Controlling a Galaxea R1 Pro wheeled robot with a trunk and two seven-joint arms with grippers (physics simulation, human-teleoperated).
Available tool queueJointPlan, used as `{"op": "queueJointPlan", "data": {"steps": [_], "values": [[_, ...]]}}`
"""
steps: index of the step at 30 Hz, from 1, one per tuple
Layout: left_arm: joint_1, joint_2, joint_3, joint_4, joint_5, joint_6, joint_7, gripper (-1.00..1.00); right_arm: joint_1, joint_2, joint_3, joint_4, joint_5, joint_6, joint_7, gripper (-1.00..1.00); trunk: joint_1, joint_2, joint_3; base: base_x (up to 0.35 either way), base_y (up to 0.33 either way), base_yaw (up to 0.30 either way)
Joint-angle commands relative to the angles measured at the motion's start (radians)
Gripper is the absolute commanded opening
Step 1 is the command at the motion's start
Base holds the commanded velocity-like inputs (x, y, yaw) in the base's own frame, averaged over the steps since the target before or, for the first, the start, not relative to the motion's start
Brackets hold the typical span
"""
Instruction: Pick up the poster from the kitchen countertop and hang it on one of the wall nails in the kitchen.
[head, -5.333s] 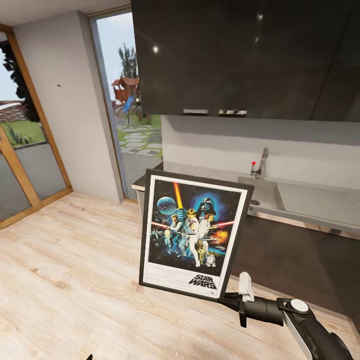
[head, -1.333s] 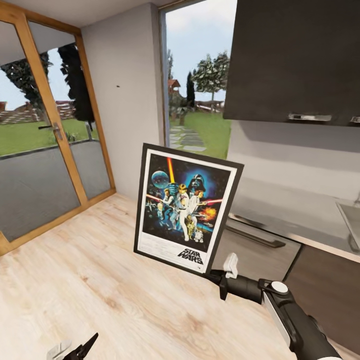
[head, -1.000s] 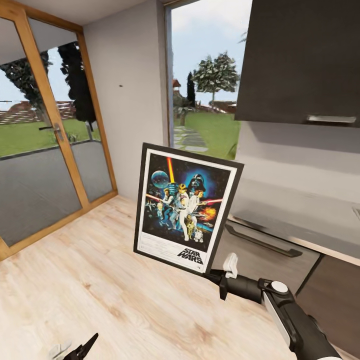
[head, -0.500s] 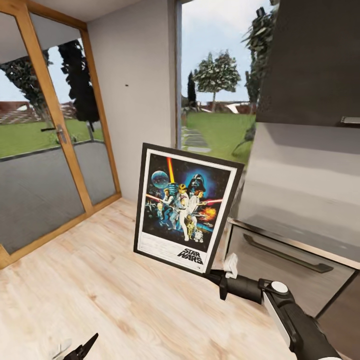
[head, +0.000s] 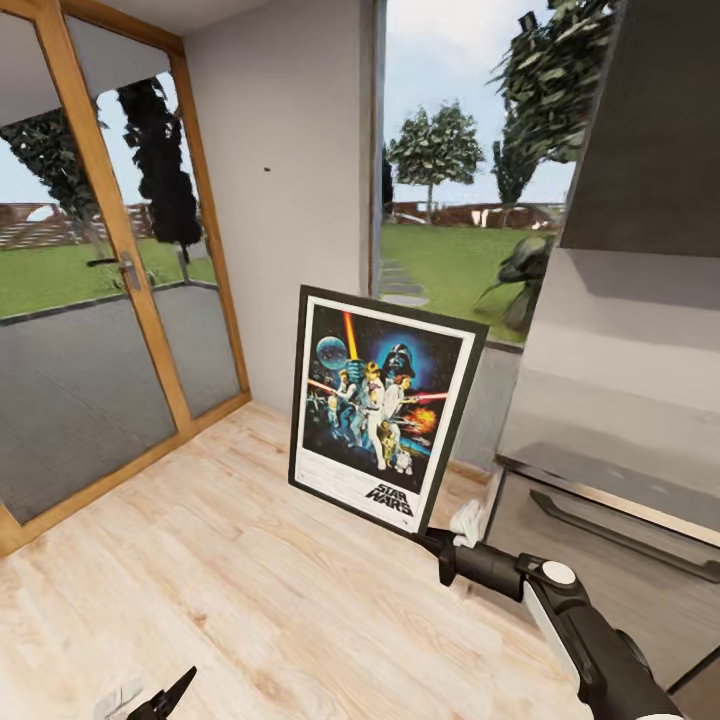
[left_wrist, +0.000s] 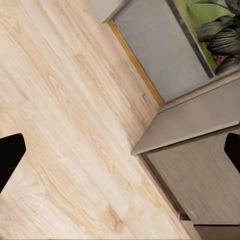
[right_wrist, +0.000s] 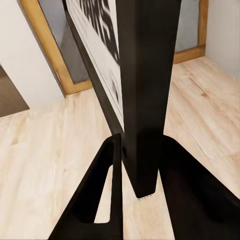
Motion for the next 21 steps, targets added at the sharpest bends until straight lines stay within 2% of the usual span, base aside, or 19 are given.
{"op": "queueJointPlan", "data": {"steps": [1,21], "values": [[-0.001,0.001,-0.008,0.001,0.007,-0.006,-0.001,1.00,-0.001,-0.001,0.001,-0.001,-0.012,0.013,0.004,-1.00,0.001,-0.002,-0.002,0.242,0.277,0.000],[-0.001,0.002,-0.008,0.001,0.007,-0.006,0.000,1.00,0.000,-0.001,0.001,-0.006,-0.012,0.011,0.007,-1.00,0.001,-0.002,-0.002,0.236,0.280,0.000]]}}
